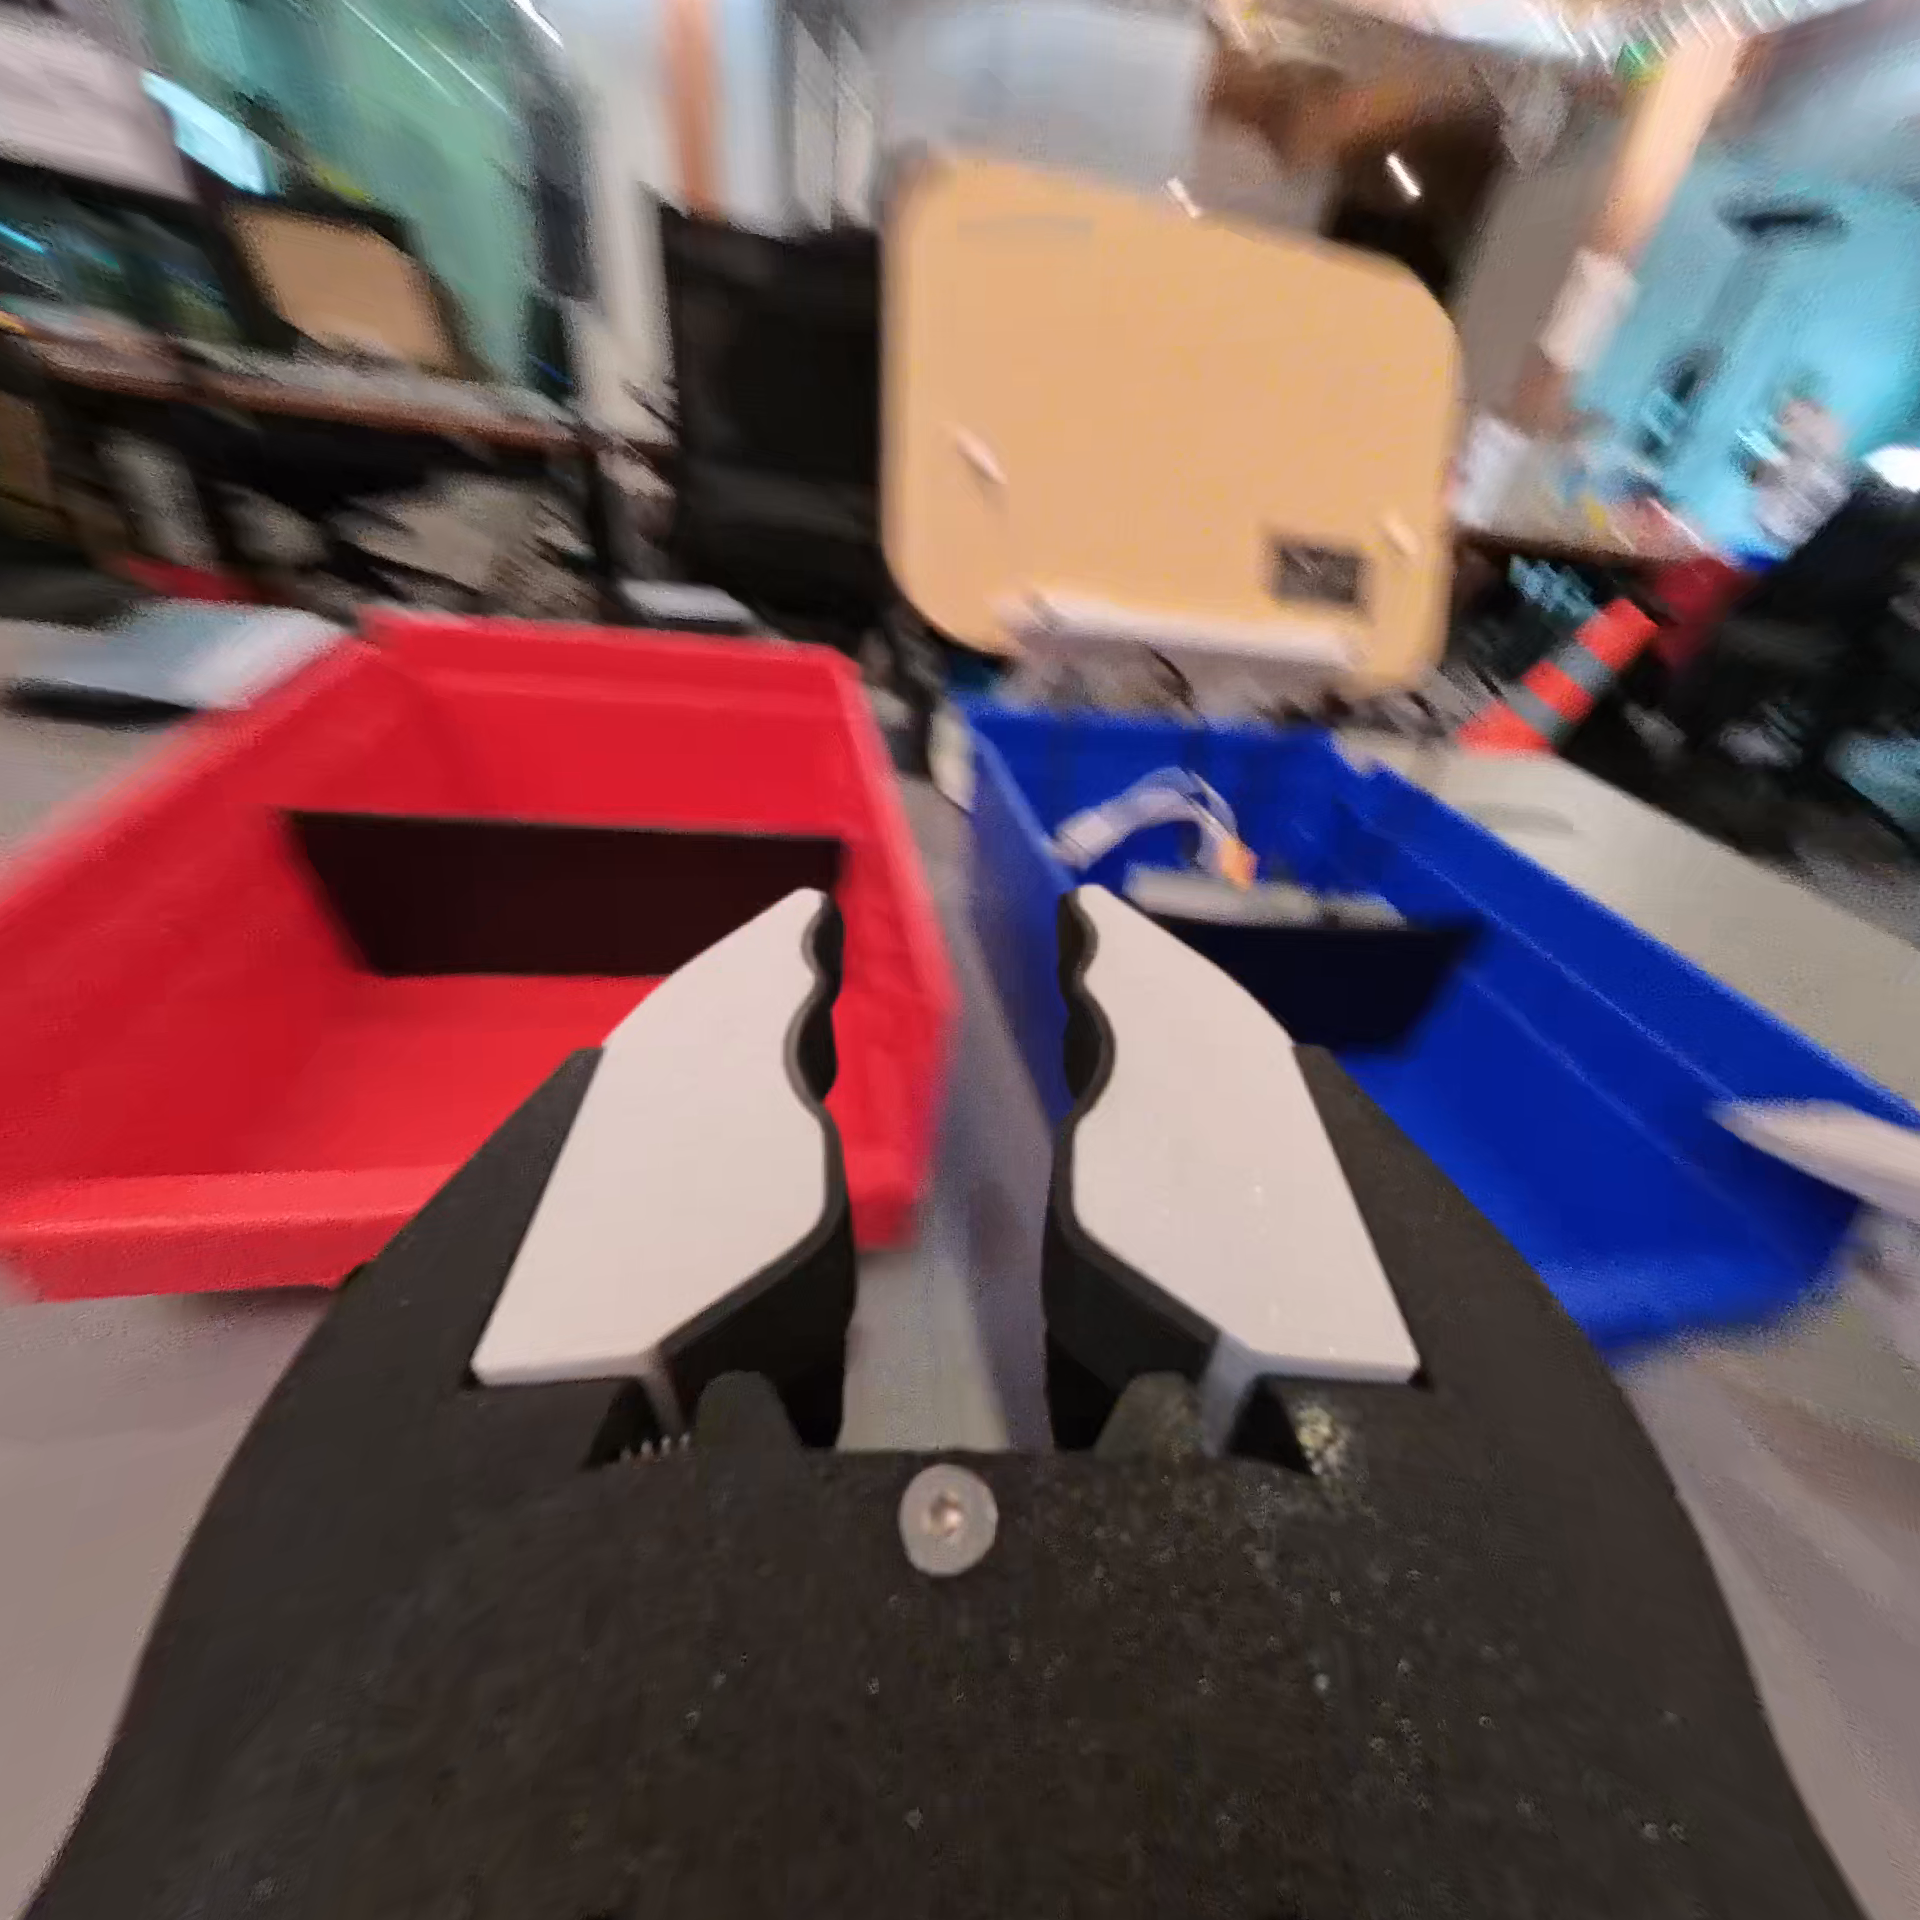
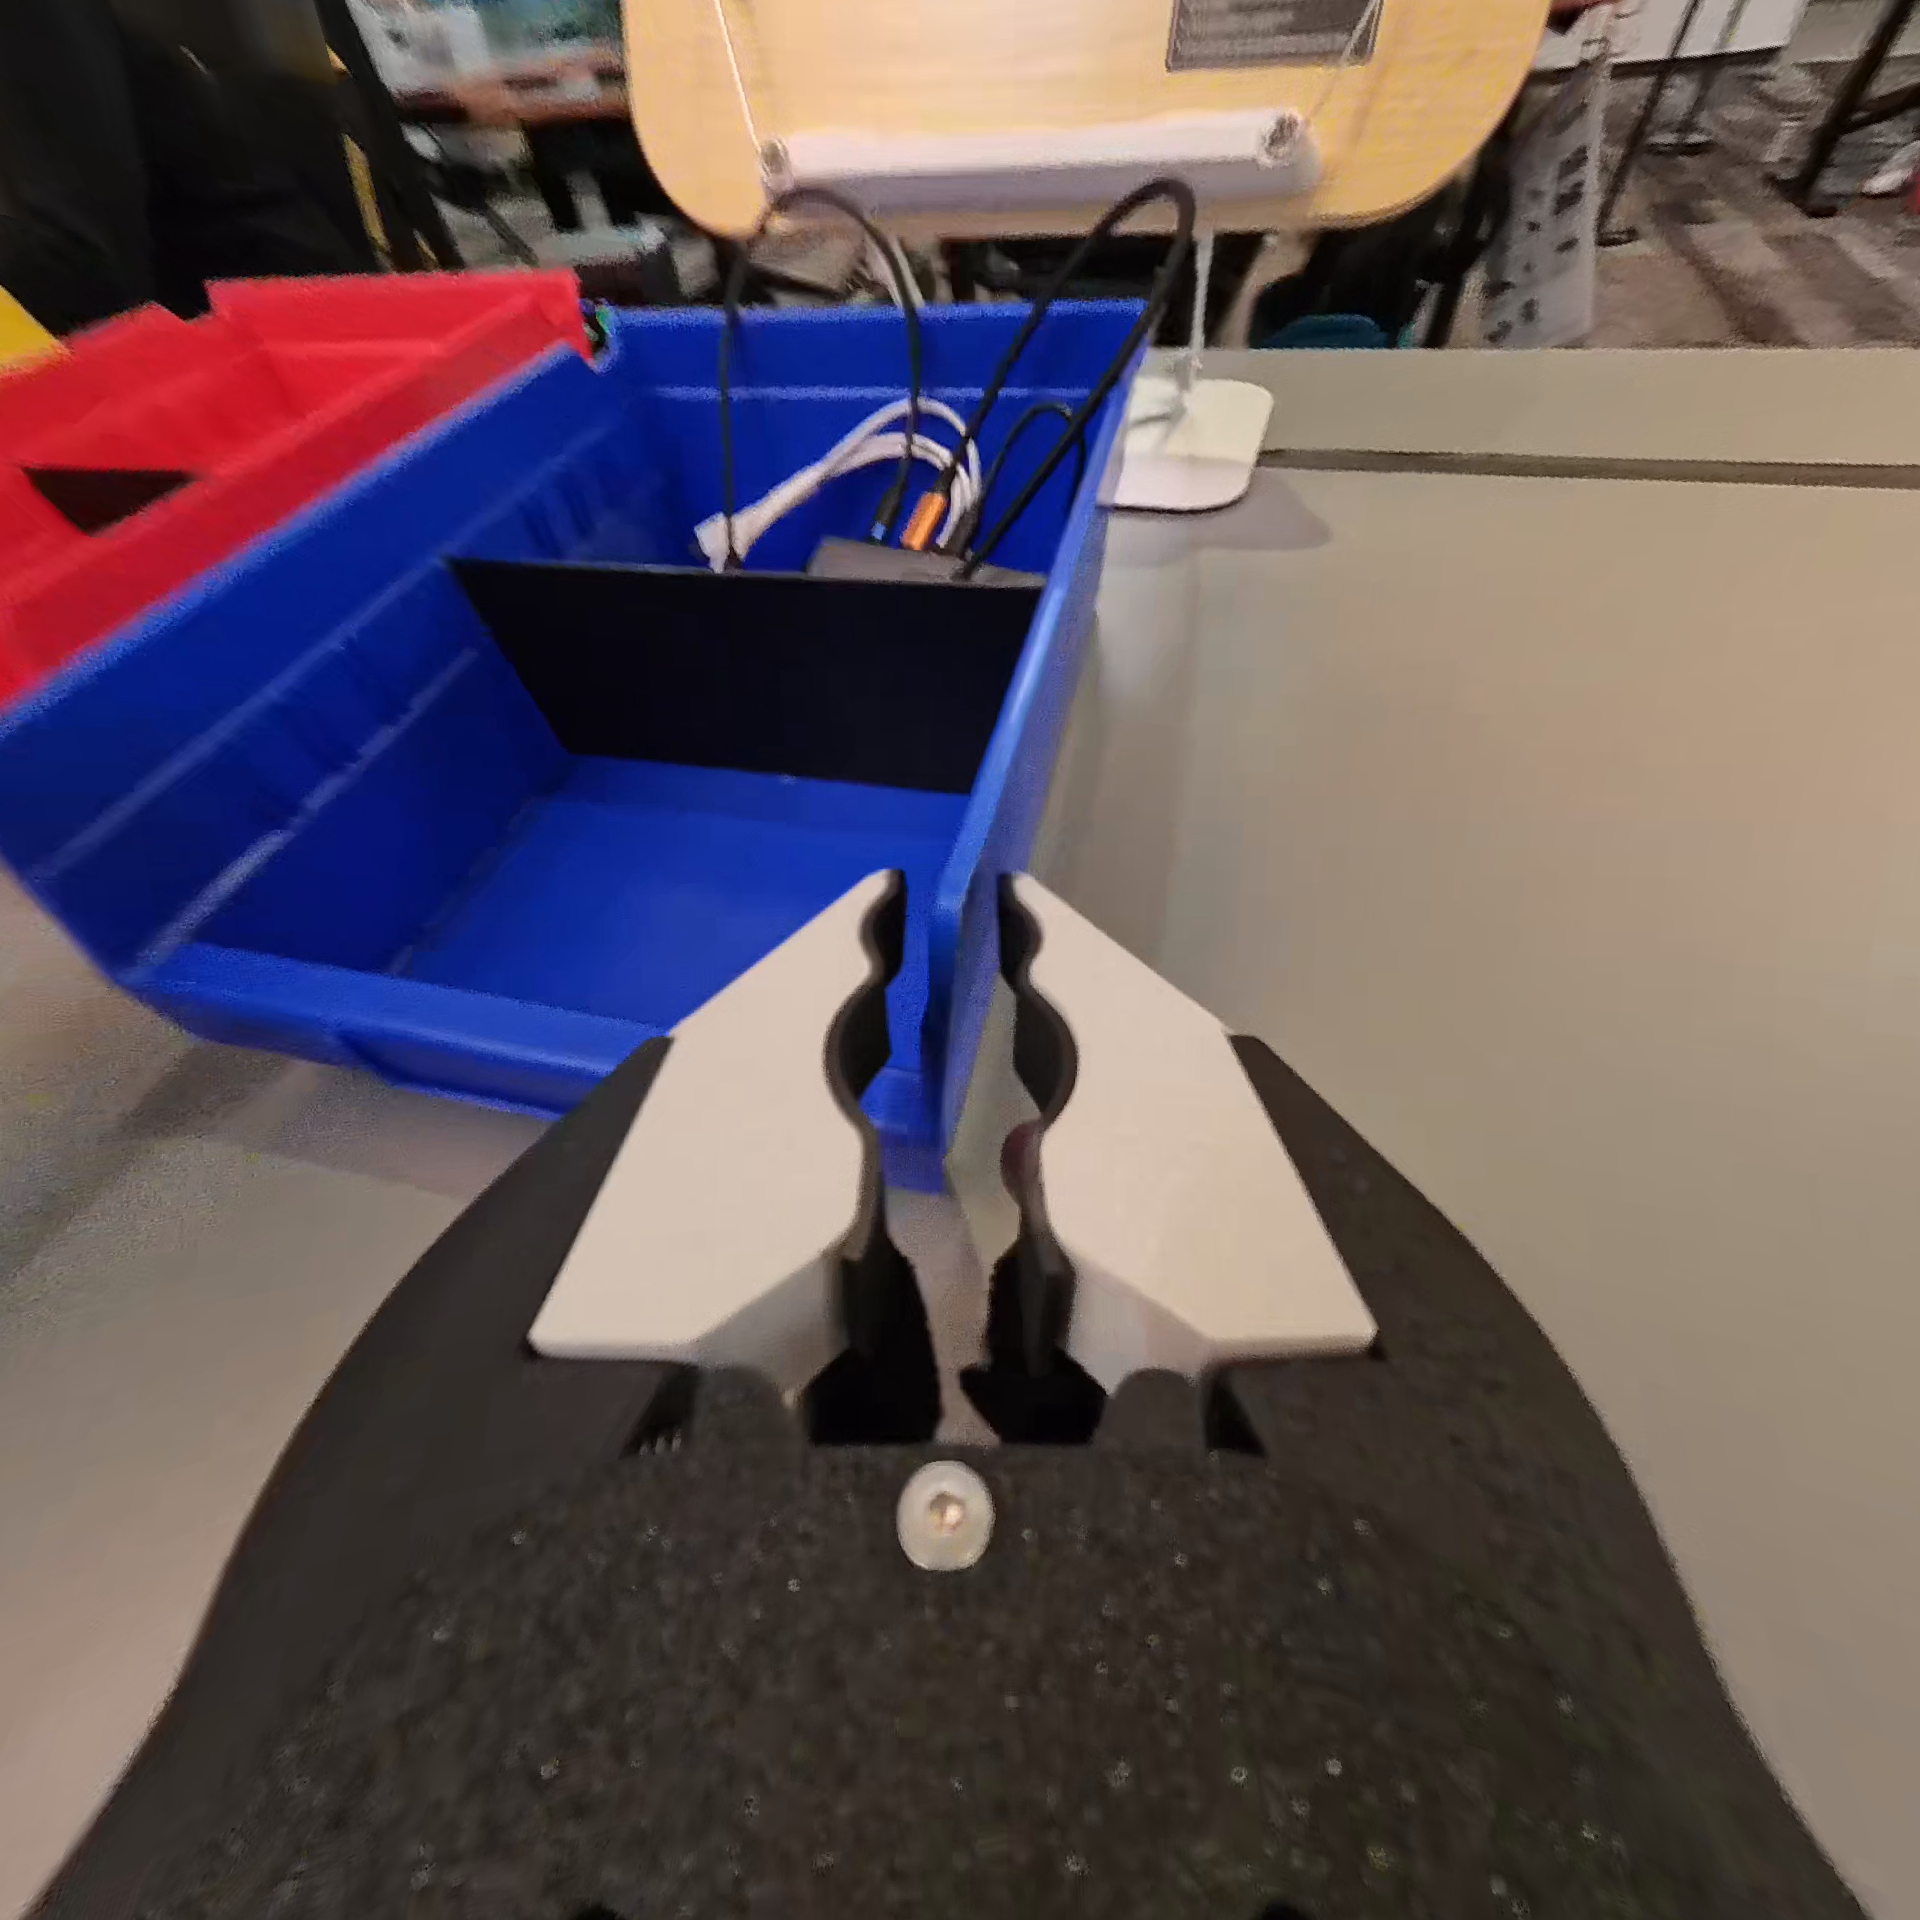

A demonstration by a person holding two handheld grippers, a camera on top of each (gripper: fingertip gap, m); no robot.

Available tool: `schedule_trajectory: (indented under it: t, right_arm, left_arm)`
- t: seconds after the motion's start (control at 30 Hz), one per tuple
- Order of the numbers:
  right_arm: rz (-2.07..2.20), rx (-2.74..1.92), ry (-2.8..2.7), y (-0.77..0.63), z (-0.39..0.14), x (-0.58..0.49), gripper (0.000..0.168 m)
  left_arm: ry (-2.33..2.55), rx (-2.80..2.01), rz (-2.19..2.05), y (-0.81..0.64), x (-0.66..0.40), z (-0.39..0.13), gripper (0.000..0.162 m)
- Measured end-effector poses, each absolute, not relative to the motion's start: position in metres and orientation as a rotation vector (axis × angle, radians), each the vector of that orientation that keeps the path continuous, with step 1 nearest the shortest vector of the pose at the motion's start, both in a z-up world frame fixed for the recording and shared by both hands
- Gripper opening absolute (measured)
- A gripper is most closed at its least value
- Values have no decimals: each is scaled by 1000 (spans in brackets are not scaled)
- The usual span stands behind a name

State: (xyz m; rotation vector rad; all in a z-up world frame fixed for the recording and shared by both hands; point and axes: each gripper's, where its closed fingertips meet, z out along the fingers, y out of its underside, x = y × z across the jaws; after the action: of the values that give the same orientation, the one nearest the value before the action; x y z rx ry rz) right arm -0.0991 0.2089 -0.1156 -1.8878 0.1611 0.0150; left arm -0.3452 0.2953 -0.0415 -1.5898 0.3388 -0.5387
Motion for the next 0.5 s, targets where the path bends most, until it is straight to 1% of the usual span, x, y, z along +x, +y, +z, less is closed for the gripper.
schedule_trajectory:
  t: [0.03, 0.1, 0.17, 0.2, 0.23, 0.3, 0.33, 0.37, 0.4, 0.47, 0.5]
  right_arm:
    - [55, -1861, 165, 205, -110, -98, 21]
    - [95, -1821, 159, 196, -102, -95, 23]
    - [106, -1807, 163, 190, -101, -92, 25]
    - [115, -1800, 169, 189, -100, -92, 25]
    - [116, -1792, 177, 189, -99, -92, 24]
    - [98, -1765, 164, 190, -94, -96, 23]
    - [88, -1757, 145, 191, -93, -100, 23]
    - [82, -1753, 126, 191, -91, -105, 23]
    - [84, -1751, 129, 191, -91, -110, 25]
    - [137, -1744, 174, 185, -89, -120, 27]
    - [149, -1727, 171, 181, -86, -127, 27]
  left_arm:
    - [262, -1556, -474, 307, -377, -28, 39]
    - [173, -1570, -287, 336, -443, -24, 45]
    - [204, -1613, -66, 363, -499, -39, 49]
    - [245, -1674, -11, 375, -518, -55, 52]
    - [278, -1757, -35, 385, -529, -73, 55]
    - [310, -1881, -241, 395, -528, -96, 63]
    - [300, -1890, -319, 400, -527, -98, 62]
    - [315, -1877, -385, 404, -521, -97, 58]
    - [346, -1871, -421, 408, -515, -98, 55]
    - [382, -1900, -362, 420, -512, -107, 48]
    - [409, -1905, -336, 425, -508, -111, 40]
